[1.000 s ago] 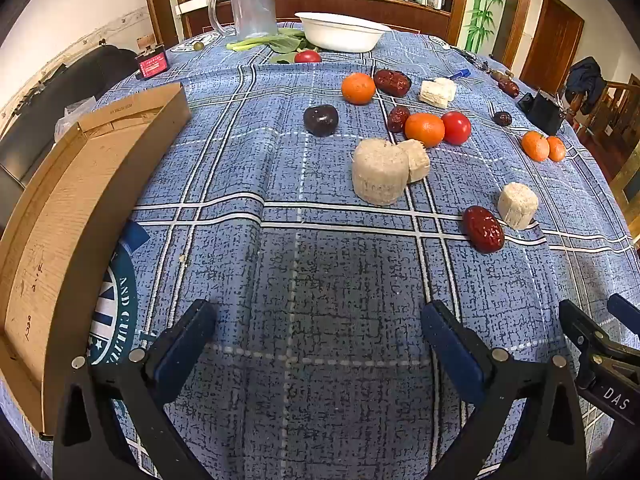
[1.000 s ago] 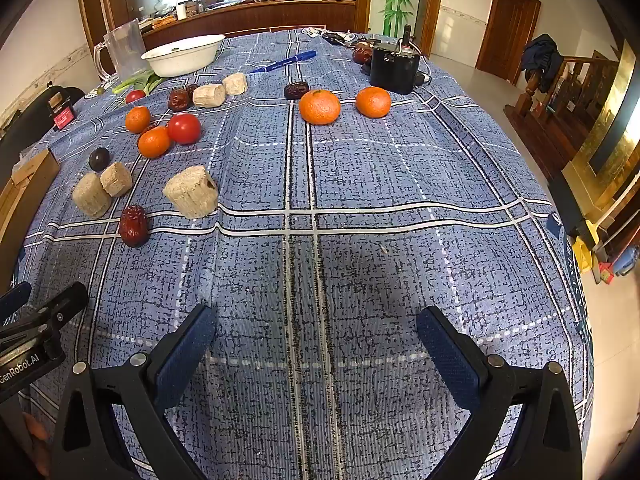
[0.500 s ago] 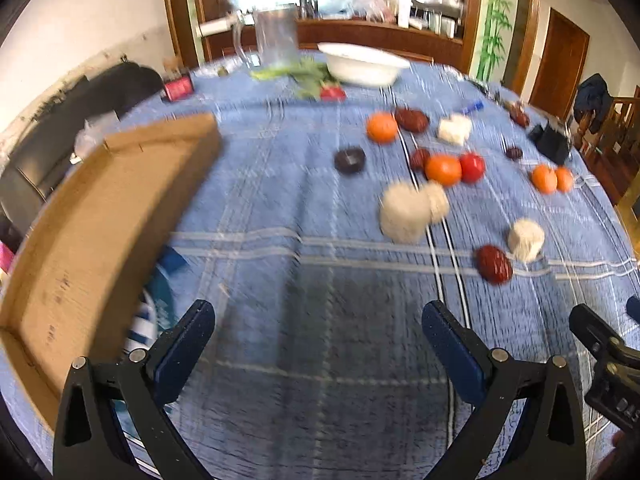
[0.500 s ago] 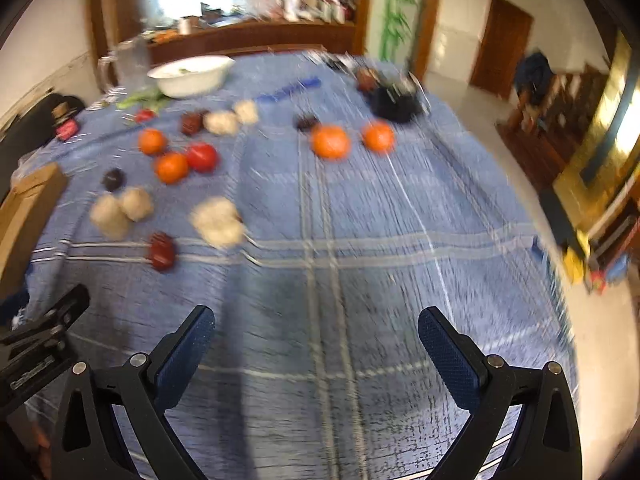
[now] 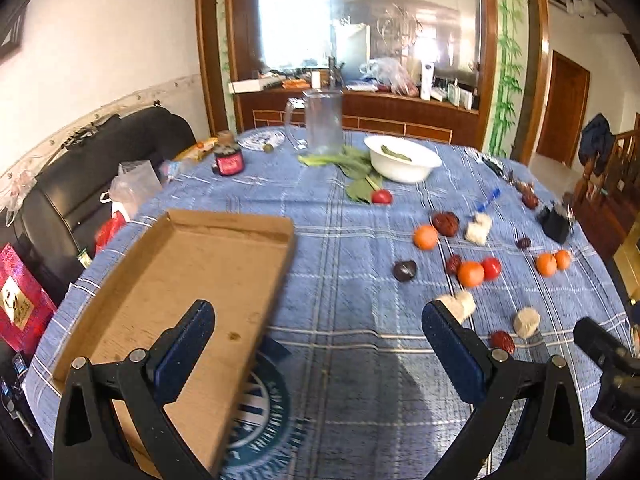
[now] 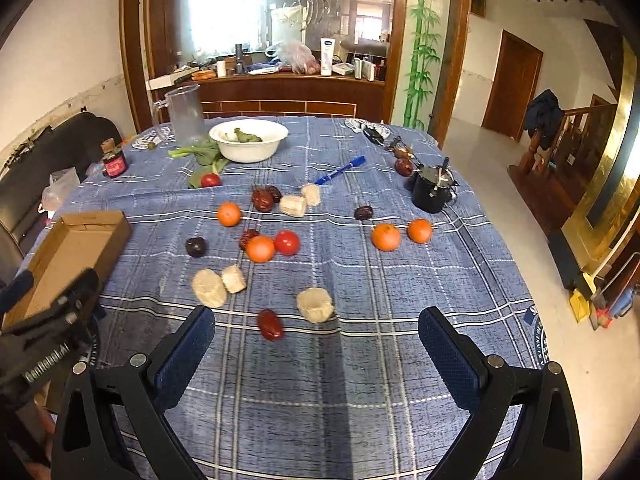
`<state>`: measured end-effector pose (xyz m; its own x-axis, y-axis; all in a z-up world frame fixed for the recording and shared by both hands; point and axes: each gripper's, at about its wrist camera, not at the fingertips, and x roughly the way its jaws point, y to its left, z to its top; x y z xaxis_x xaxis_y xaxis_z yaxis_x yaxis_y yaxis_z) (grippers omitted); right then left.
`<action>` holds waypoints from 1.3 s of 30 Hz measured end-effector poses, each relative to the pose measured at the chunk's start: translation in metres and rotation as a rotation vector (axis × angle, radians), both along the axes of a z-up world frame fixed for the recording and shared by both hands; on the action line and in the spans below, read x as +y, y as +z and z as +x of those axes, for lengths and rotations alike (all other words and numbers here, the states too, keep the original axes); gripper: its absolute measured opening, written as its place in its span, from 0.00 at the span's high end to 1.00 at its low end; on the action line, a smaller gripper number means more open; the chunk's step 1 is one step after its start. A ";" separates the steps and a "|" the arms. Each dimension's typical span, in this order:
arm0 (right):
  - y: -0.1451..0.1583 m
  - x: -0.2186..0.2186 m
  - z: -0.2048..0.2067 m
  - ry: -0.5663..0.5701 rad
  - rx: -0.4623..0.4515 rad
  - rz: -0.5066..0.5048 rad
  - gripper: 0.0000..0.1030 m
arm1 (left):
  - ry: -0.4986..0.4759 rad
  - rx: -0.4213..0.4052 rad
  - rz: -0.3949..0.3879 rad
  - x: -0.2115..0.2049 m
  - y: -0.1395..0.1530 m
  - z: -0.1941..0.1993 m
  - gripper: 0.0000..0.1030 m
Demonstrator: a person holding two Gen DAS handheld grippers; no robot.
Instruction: Organize fruits
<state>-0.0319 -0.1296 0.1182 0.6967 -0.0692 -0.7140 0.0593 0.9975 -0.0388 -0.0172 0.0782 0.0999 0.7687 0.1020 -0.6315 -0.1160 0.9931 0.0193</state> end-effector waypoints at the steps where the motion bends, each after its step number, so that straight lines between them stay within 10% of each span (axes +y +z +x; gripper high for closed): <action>1: 0.001 0.003 -0.001 0.000 -0.002 -0.001 0.01 | 0.004 -0.003 0.000 0.003 0.002 0.000 0.00; 39: 0.008 -0.009 -0.018 -0.009 -0.066 0.001 0.01 | -0.012 -0.088 -0.019 -0.003 0.025 -0.013 0.00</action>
<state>-0.0501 -0.1390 0.1264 0.7419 -0.0745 -0.6664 0.0703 0.9970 -0.0333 -0.0299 0.0756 0.1245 0.8222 0.0812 -0.5634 -0.1047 0.9945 -0.0095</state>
